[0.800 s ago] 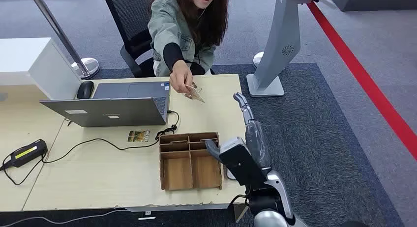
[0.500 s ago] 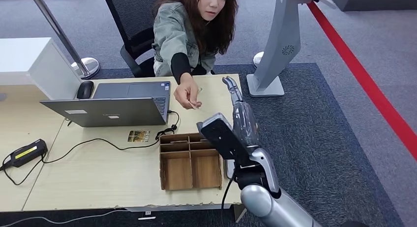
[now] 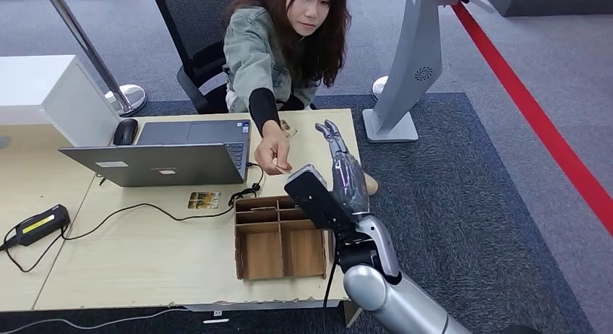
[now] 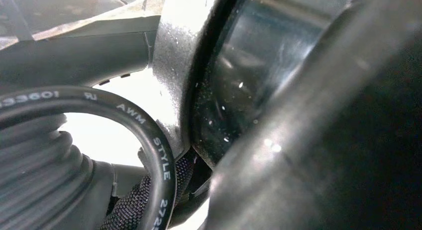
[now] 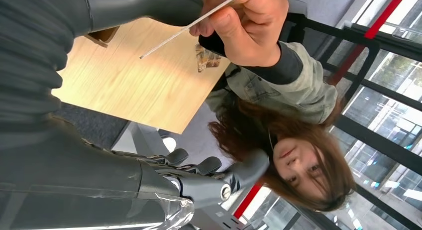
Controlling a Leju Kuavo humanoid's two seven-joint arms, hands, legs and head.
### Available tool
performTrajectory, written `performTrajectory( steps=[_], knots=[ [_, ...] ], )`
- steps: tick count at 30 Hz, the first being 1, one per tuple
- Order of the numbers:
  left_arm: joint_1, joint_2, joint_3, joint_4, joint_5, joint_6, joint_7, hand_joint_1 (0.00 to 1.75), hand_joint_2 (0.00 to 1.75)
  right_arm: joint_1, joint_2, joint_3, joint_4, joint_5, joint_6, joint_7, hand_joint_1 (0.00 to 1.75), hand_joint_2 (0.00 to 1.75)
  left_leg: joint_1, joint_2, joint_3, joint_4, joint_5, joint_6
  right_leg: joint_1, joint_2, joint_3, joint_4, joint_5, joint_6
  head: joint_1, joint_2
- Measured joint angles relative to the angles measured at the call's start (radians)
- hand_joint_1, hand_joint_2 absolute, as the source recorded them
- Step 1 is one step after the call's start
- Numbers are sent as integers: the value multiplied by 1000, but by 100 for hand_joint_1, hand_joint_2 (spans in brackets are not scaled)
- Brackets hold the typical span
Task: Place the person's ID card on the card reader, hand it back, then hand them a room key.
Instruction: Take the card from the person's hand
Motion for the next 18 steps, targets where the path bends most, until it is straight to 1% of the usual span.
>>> performTrajectory(
  steps=[18],
  knots=[
    [0, 0, -1, 0, -5, 1, 0, 0, 175, 0, -1, 4, 33, -4, -4, -2, 175, 175, 0, 0, 0, 0, 0, 0, 0, 0, 0, 0, 0, 0, 0, 0]
  ],
)
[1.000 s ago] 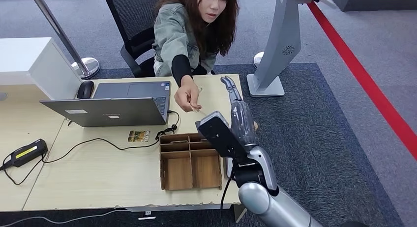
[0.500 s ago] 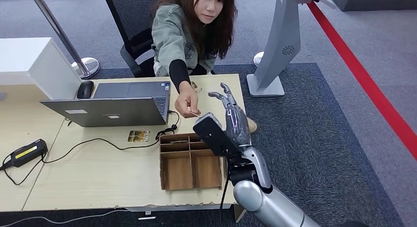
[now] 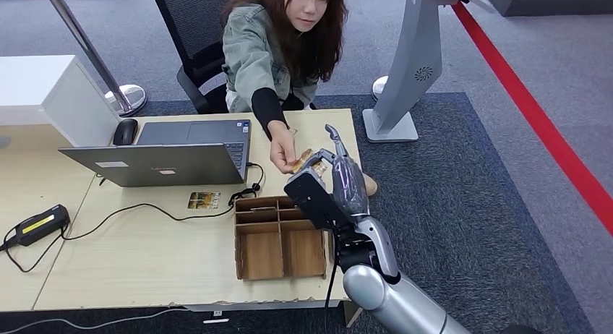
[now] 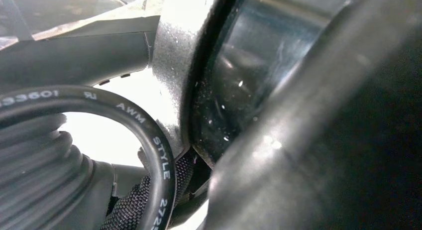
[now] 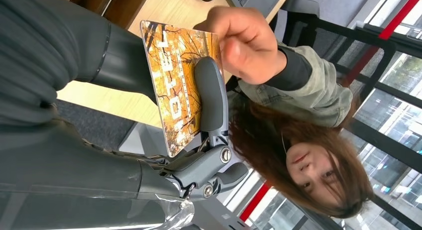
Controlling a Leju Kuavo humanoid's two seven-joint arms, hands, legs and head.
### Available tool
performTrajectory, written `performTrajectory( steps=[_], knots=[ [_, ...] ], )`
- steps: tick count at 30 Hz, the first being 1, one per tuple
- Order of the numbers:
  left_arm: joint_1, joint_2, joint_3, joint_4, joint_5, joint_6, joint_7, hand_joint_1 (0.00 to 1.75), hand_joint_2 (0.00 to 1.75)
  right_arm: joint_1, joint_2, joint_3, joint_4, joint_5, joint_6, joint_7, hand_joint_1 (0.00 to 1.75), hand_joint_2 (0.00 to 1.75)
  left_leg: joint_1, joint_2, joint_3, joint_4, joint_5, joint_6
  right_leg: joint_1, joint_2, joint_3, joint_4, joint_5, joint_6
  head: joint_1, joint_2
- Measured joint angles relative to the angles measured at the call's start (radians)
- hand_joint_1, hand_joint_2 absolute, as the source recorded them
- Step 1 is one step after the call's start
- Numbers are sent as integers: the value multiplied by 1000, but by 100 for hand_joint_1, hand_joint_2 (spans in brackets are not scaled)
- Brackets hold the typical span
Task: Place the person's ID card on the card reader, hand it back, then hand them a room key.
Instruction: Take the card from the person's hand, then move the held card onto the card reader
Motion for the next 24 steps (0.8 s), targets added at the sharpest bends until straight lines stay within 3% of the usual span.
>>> performTrajectory(
  steps=[13, 24],
  knots=[
    [2, 4, 0, 0, 22, 4, 0, 0, 175, 49, -9, -15, -55, -66, -30, -40, 151, 175, 0, 0, 0, 0, 0, 0, 0, 0, 0, 0, 0, 0, 0, 0],
    [5, 13, 5, 0, 69, -6, 0, 0, 175, 267, -75, -86, -231, -107, -71, -58, 158, 175, 0, -1, 0, 0, -1, 1, 0, -1, 0, -1, 0, 0, 0, 0]
  ],
)
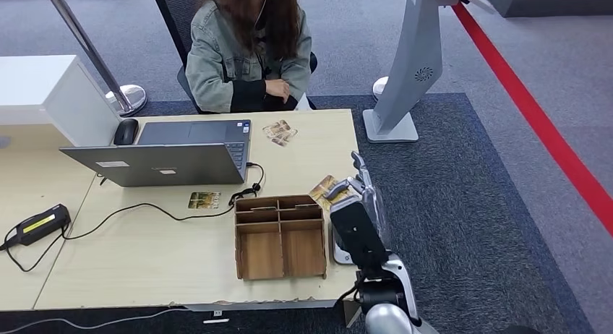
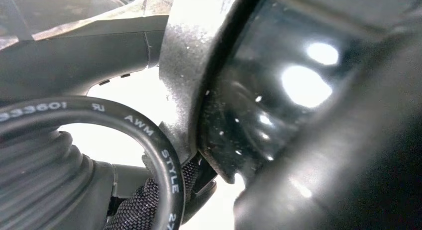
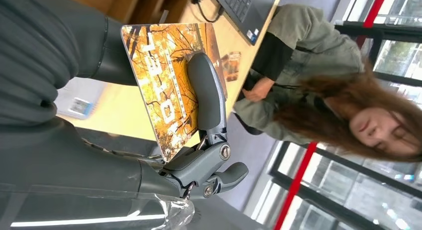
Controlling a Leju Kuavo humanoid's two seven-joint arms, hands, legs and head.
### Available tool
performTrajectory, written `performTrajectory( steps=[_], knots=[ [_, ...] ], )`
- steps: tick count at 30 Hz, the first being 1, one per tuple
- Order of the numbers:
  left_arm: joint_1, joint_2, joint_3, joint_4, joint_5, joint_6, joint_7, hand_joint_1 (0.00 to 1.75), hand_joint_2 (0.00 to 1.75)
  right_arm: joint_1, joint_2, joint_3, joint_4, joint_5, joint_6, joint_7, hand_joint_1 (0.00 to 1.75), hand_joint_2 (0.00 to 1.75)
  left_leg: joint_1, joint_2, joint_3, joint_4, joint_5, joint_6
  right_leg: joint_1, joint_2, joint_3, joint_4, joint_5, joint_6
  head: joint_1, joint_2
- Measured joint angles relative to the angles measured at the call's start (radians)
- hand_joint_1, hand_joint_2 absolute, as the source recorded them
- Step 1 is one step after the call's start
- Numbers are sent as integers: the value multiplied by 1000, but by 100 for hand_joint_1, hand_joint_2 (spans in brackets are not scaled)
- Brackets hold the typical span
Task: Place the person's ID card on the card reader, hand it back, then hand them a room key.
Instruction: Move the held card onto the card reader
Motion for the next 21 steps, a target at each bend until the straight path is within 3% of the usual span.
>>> performTrajectory(
  steps=[10, 21],
  knots=[
    [3, 9, 6, 0, 23, -3, 0, 0, 175, 171, -80, -56, -1, -123, -55, -61, 159, 175, 0, 0, 0, 0, 0, 0, 0, 1, 0, 0, 0, 0, 0, 0],
    [2, 14, 7, 0, 22, -4, 0, 0, 175, 211, -68, -49, 93, -169, -93, -107, 168, 175, 0, 1, 0, 0, 0, 0, 0, 1, 0, 0, 0, 0, 0, 0]
  ],
)
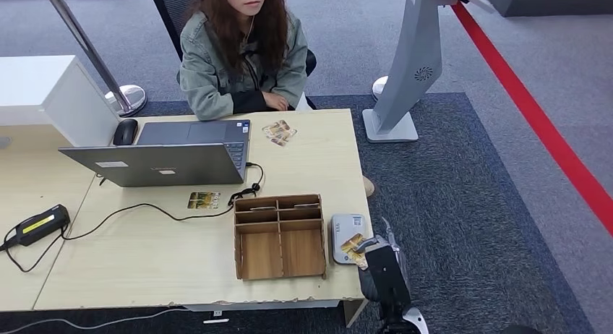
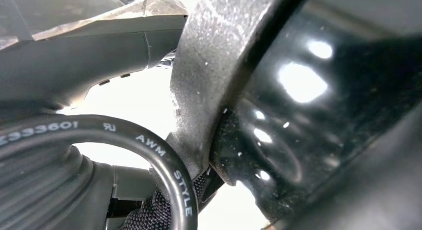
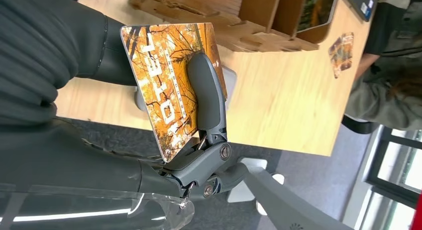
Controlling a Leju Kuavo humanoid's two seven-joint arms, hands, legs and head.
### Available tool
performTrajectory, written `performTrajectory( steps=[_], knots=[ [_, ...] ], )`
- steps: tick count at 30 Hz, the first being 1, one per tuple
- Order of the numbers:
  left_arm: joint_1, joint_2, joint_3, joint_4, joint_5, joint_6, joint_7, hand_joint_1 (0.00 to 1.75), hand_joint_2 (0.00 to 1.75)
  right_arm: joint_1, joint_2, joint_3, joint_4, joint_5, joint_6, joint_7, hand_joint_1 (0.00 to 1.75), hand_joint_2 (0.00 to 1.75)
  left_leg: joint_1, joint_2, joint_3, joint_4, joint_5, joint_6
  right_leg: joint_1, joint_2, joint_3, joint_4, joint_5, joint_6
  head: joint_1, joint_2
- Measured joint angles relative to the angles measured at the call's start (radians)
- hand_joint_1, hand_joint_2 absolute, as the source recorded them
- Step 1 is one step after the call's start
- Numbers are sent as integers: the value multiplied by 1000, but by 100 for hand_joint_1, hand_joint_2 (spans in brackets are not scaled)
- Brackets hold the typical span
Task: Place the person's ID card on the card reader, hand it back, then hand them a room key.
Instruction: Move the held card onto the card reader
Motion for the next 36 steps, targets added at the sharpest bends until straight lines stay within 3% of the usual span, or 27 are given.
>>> performTrajectory(
  steps=[20, 36],
  knots=[
    [-1, 2, 0, 0, -21, -1, 0, 0, 175, -52, 56, 54, 259, -94, -19, -55, 175, 175, 0, 0, 0, 0, 0, 0, 0, 0, 0, 0, 0, 0, 0, 0],
    [-2, 7, 0, 0, -34, -11, 0, 0, 175, -79, 78, 58, 376, -74, -28, -83, 175, 175, 0, 0, 0, 0, 0, 0, 0, 0, 0, 0, 0, 0, 0, 0]
  ],
)
